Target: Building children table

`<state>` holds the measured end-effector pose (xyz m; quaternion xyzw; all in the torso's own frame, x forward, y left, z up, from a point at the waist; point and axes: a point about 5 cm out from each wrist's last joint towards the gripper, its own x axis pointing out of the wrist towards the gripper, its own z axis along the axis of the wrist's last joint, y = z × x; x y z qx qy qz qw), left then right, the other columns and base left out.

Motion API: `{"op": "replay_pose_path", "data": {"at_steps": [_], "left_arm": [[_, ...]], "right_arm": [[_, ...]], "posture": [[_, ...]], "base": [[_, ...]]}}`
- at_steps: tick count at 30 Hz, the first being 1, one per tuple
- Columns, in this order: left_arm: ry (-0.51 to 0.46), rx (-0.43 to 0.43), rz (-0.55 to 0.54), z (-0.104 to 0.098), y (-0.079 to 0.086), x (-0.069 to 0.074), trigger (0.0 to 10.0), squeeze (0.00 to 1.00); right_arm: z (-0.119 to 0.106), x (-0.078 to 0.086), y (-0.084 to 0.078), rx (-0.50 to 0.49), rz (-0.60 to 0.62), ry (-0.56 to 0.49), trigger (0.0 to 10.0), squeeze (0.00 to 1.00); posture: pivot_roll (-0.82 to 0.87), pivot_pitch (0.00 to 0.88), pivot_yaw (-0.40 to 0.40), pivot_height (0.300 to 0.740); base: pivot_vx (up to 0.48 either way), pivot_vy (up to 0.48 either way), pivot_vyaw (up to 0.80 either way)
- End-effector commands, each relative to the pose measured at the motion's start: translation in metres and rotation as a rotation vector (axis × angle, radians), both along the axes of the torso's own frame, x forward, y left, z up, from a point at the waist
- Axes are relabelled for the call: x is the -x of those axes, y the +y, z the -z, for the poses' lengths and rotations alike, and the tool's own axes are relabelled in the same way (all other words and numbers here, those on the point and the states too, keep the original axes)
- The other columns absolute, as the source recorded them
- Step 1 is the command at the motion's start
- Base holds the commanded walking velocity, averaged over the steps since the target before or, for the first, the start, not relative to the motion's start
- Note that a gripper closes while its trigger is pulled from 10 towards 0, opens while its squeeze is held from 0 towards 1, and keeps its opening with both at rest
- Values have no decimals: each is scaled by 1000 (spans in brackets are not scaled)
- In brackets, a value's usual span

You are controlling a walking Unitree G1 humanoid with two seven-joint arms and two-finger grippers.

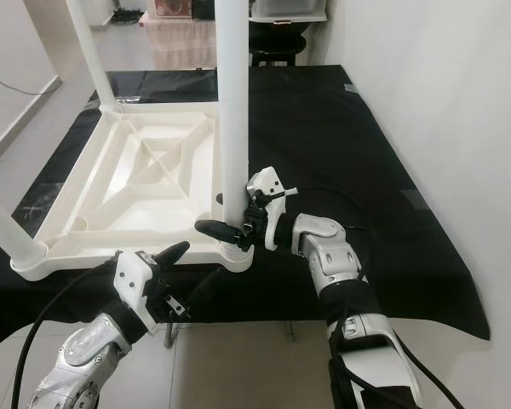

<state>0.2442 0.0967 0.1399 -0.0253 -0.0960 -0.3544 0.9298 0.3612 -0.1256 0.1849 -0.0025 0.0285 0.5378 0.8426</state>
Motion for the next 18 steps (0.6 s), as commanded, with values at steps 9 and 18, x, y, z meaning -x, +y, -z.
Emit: {"op": "replay_pose_path", "data": {"at_steps": [9, 18], "left_arm": [[2, -11, -3, 2, 0, 2, 10000, 0], [3, -9, -3, 1, 1, 3, 10000, 0]], "right_arm": [[-2, 0, -5, -38, -66, 4, 0, 0], [22, 4, 0, 9, 195, 9, 0, 0]], "posture": [[6, 108, -9, 740], [-8, 127, -8, 740]], "base": [[0, 0, 0], [0, 0, 0]]}}
